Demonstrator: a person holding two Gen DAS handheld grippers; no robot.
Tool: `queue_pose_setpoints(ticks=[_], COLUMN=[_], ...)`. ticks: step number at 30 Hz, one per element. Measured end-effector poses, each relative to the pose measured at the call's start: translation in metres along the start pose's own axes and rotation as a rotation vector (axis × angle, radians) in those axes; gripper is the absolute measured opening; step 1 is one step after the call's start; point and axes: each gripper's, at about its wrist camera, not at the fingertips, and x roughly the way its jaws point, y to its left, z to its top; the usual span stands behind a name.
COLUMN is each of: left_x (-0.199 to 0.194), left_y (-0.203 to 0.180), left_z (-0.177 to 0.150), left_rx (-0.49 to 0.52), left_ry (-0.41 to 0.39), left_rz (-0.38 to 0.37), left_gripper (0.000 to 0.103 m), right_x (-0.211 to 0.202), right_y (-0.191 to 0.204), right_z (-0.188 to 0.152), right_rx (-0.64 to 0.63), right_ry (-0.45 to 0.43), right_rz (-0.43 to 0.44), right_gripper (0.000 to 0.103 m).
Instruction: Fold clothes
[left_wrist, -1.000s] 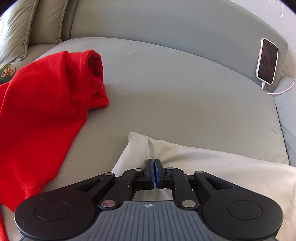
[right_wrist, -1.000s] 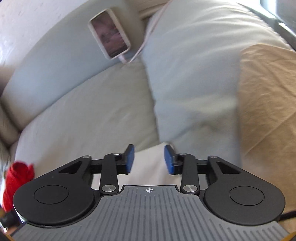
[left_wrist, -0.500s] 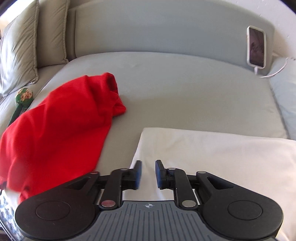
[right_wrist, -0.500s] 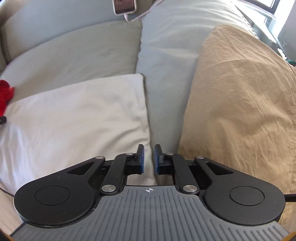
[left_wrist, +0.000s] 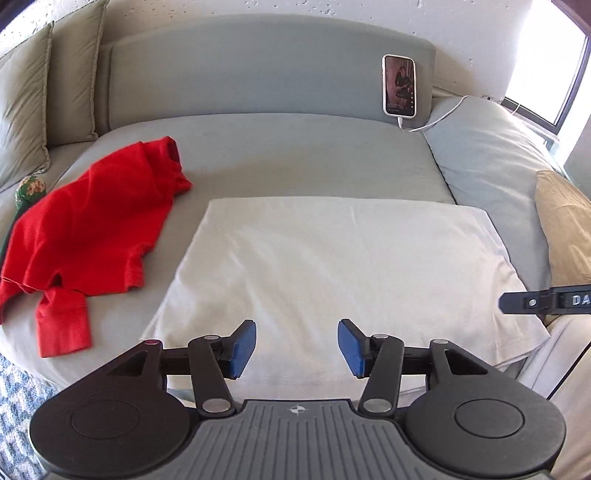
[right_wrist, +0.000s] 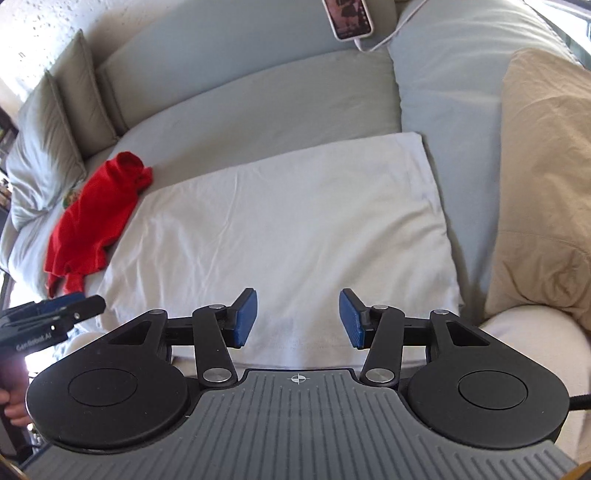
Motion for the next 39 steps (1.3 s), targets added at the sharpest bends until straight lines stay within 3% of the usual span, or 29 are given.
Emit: queue_pose_setpoints(ticks=[2, 4, 7, 9, 13, 15, 20, 29, 34, 39], left_x=[0.014, 0.027, 0.037, 0.032, 0.024, 0.017, -0.003, -0.047, -0.065, -0.082], left_y=[-0.016, -0.034, -0.047, -0.050, -0.038, -0.039, -0.051, -0.068, -0.074, -0.075], left_z=[-0.008, -0.016, -0.033, -0.043, -0.057, -0.065, -0.072, -0.086, -0.098, -0.083], left_rx=[0.010, 0.086, 0.147, 0.184, 0.119, 0.110, 0.122, 0.155, 0.176, 0.199], left_ry=[-0.046, -0.060, 0.046, 0.083, 0.232, 0.214, 0.130, -0.023, -0.039, -0.067], left_rz=[0.014, 0.029, 0.058, 0.062, -0.010, -0.008, -0.013, -0.013, -0.012, 0.008], left_gripper=[0.045, 0.044, 0.044, 0.044, 0.043, 0.043, 0.044, 0.047, 0.049, 0.053], right_x=[0.027, 0.045, 0.053, 0.047, 0.040, 0.030, 0.008, -0.012, -0.029, -0.046], right_y=[0.003, 0.007, 0.013, 0.013, -0.016, -0.028, -0.024, -0.017, -0.016, -0.019], right_z=[-0.004, -0.009, -0.019, -0.028, -0.054, -0.069, -0.082, -0.106, -0.117, -0.123], right_rx=[-0.012, -0.058, -0.145, -0.182, -0.028, 0.049, 0.105, 0.109, 0.115, 0.128], right_ry=[0.005, -0.005, 0.021, 0.083, 0.282, 0.288, 0.200, 0.155, 0.102, 0.066], right_rz=[-0.031, -0.048, -0.103, -0.124, -0.117, -0.050, 0.067, 0.148, 0.186, 0.217], right_gripper=[0.048, 0.044, 0.045, 0.047, 0.046, 0.045, 0.049, 0.049, 0.049, 0.053])
